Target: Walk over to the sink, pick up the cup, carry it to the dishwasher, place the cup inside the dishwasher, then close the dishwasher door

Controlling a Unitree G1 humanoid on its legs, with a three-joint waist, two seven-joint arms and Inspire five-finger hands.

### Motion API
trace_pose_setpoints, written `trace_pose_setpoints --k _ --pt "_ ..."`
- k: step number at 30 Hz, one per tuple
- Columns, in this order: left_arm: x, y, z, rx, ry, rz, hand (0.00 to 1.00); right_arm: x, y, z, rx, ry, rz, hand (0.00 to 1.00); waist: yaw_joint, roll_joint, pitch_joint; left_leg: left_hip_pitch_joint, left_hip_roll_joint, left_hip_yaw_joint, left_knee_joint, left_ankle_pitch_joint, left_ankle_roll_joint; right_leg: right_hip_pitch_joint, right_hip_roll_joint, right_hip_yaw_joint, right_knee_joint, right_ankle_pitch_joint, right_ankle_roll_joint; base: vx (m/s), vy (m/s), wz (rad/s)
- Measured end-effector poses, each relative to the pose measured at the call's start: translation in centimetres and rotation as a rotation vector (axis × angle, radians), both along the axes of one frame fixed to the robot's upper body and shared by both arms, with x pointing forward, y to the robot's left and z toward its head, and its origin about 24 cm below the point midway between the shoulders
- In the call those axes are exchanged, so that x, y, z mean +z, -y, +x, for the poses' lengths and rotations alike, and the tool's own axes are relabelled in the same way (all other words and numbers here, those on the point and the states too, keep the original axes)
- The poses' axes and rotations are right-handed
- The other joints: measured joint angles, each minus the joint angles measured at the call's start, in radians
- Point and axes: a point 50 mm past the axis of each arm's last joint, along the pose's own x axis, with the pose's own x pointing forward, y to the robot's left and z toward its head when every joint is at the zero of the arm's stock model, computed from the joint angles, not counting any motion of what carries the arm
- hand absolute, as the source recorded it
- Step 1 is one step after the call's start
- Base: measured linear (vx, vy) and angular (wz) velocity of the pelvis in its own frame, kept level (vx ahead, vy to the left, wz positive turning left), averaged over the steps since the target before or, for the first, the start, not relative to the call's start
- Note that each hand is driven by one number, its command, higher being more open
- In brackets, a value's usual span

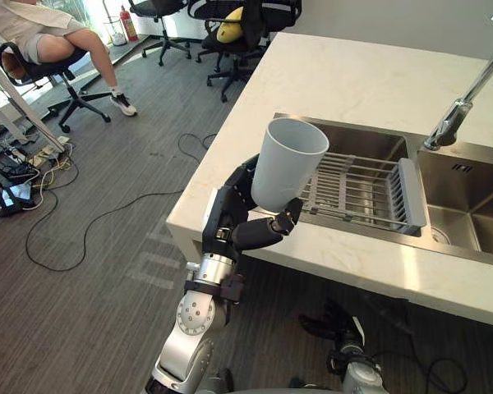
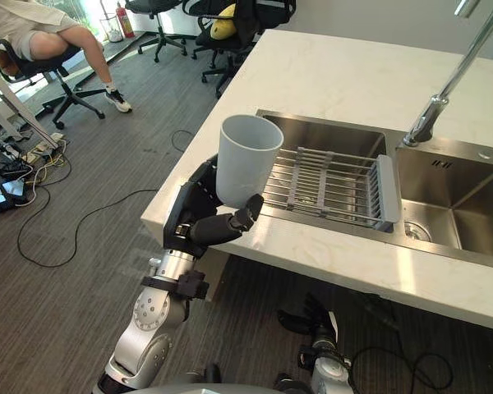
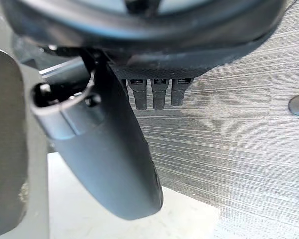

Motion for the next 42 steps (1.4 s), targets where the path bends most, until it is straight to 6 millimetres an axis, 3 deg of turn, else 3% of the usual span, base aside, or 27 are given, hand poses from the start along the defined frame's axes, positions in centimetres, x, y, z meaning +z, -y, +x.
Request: trace_pose_setpoints --k 6,11,12,14,15,16,17,20,23,26,27,28,29,32,34,35,36,37,40,42 --pt "-1.1 -0.5 -0.7 0.025 -0.055 0.001 0.3 0.0 -0.2 0.1 0.052 0.0 -0.007 0.9 0.004 0.0 -0.005 -0.011 -0.006 -0.038 -0.017 0.017 0.009 0.009 0.002 -0.038 -0.003 0.001 -0.001 -0.05 -0.017 0.21" --pt "-1.4 -1.8 -0.6 0.094 -0.07 -0.011 0.3 0.3 -0.8 0.9 0.096 0.015 -0.01 0.9 0.021 0.001 -0.004 -0.098 -0.021 -0.108 0.052 0.025 0.005 0.009 -0.001 -0.144 -0.002 -0.002 -0.003 -0.04 -0.002 0.68" --pt "-1.4 -2.3 -0.4 0.127 -0.071 -0.026 0.3 0.5 -0.8 1.4 0.099 0.03 -0.015 0.9 0.025 0.003 -0.004 -0.118 -0.03 -0.087 0.033 0.053 0.0 0.01 -0.01 -0.188 0.001 -0.005 -0.004 -0.14 0.035 0.87" --pt "-1.3 -2.7 -0.3 0.147 -0.071 -0.043 0.3 0.7 -0.6 1.8 0.099 0.038 -0.024 0.9 0.026 0.004 -0.007 -0.116 -0.004 0.02 -0.016 0.038 0.019 0.012 -0.025 -0.248 0.001 -0.005 -0.003 -0.1 0.036 1.01" --pt "-1.3 -2.8 -0.4 0.153 -0.077 -0.055 0.3 0.9 -0.4 2.0 0.101 0.052 -0.033 0.9 0.026 0.0 -0.003 -0.125 0.029 0.163 0.021 0.013 0.039 0.015 -0.046 -0.292 0.002 -0.004 -0.001 -0.02 0.054 1.09" --pt "-1.4 -2.7 -0.4 0.151 -0.082 -0.059 0.3 1.1 0.2 2.1 0.103 0.057 -0.051 0.9 0.026 0.027 -0.011 -0.131 0.072 0.257 0.07 0.002 0.05 0.022 -0.051 -0.329 0.009 -0.008 0.009 0.0 0.105 1.04" --pt "-1.4 -2.7 -0.5 0.15 -0.084 -0.062 0.3 1.1 0.5 2.1 0.103 0.057 -0.06 0.9 0.023 0.041 -0.013 -0.126 0.085 0.275 0.069 0.031 0.029 0.026 -0.049 -0.343 0.021 -0.015 0.021 0.02 0.128 0.87" --pt "-1.8 -2.6 -0.7 0.144 -0.099 -0.058 0.3 1.2 -0.1 2.5 0.108 0.064 -0.051 0.9 0.021 0.025 -0.012 -0.111 0.017 0.227 0.031 0.042 0.054 0.036 -0.112 -0.345 0.077 -0.042 0.059 0.02 0.197 0.64" --pt "-2.1 -2.7 -1.1 0.146 -0.123 -0.076 0.3 1.3 -1.0 2.9 0.135 0.072 -0.037 0.9 0.023 0.015 -0.005 -0.097 -0.03 0.222 0.05 0.005 0.087 0.027 -0.192 -0.351 0.186 -0.1 0.068 0.03 0.17 0.25" --pt "-2.2 -2.2 -1.3 0.118 -0.128 -0.077 0.3 1.0 -1.5 2.8 0.161 0.05 -0.027 0.9 0.015 0.006 0.001 -0.09 -0.071 0.18 0.094 -0.039 0.116 -0.016 -0.28 -0.302 0.399 -0.11 0.038 0.07 0.166 0.41" --pt "-2.1 -1.9 -1.3 0.1 -0.127 -0.075 0.3 0.9 -1.6 2.6 0.172 0.038 -0.021 0.9 0.007 0.012 -0.002 -0.085 -0.076 0.159 0.103 -0.046 0.12 -0.05 -0.288 -0.233 0.485 -0.092 0.001 0.15 0.168 0.73" --pt "-2.2 -1.7 -1.4 0.084 -0.127 -0.067 0.3 0.7 -1.9 2.4 0.186 0.027 -0.018 0.9 0.0 0.01 0.0 -0.079 -0.076 0.129 0.105 -0.047 0.118 -0.09 -0.266 -0.136 0.534 -0.124 -0.007 0.15 0.082 0.99" --pt "-2.2 -1.6 -1.4 0.07 -0.124 -0.057 0.3 0.5 -2.2 2.1 0.204 0.018 -0.008 0.9 -0.014 0.002 0.004 -0.077 -0.078 0.074 0.101 -0.046 0.117 -0.124 -0.187 0.004 0.536 -0.185 0.004 0.14 0.058 0.97" --pt "-2.4 -1.6 -1.2 0.066 -0.132 -0.044 0.3 0.3 -2.4 1.6 0.213 0.004 0.003 0.9 -0.02 -0.006 0.003 -0.055 -0.103 -0.007 0.082 -0.043 0.114 -0.19 -0.068 0.196 0.47 -0.231 0.015 0.15 0.001 0.9" --pt "-2.5 -1.5 -0.9 0.062 -0.132 -0.038 0.3 0.2 -2.5 1.5 0.223 -0.002 0.004 0.9 -0.023 -0.005 0.002 -0.047 -0.113 -0.052 0.092 -0.044 0.112 -0.222 -0.008 0.278 0.423 -0.228 0.018 0.15 -0.048 0.8" --pt "-2.5 -1.4 -0.8 0.061 -0.13 -0.037 0.3 0.2 -2.7 1.4 0.234 -0.002 0.003 0.9 -0.023 -0.009 0.001 -0.046 -0.119 -0.069 0.101 -0.048 0.105 -0.228 0.002 0.296 0.397 -0.224 0.02 0.21 -0.127 0.98" --pt "-2.3 -1.3 -0.6 0.056 -0.121 -0.036 0.3 0.3 -3.0 1.5 0.252 0.003 0.005 0.9 -0.025 -0.029 0.003 -0.047 -0.143 -0.102 0.123 -0.058 0.091 -0.229 -0.002 0.306 0.34 -0.152 0.027 0.22 -0.18 1.1" --pt "-2.5 -1.0 -0.6 0.047 -0.132 -0.044 0.3 0.3 -3.0 1.5 0.256 0.001 0.005 0.9 -0.03 -0.018 0.002 -0.053 -0.141 -0.137 0.149 -0.073 0.074 -0.204 -0.005 0.268 0.334 -0.145 0.044 0.22 -0.188 1.02" --pt "-2.5 -0.4 -0.9 0.021 -0.134 -0.054 0.3 0.9 -3.4 1.5 0.266 0.036 0.009 0.9 -0.001 0.001 -0.008 -0.06 -0.081 -0.135 0.174 -0.112 0.014 -0.126 0.032 0.192 0.243 -0.125 0.013 0.14 -0.163 0.62" --pt "-2.4 -0.2 -0.9 0.012 -0.134 -0.067 0.3 1.2 -3.5 1.6 0.272 0.056 0.009 0.9 -0.006 0.002 -0.007 -0.072 -0.031 -0.077 0.219 -0.132 0.005 -0.082 0.05 0.145 0.213 -0.123 0.01 0.08 -0.159 0.62"
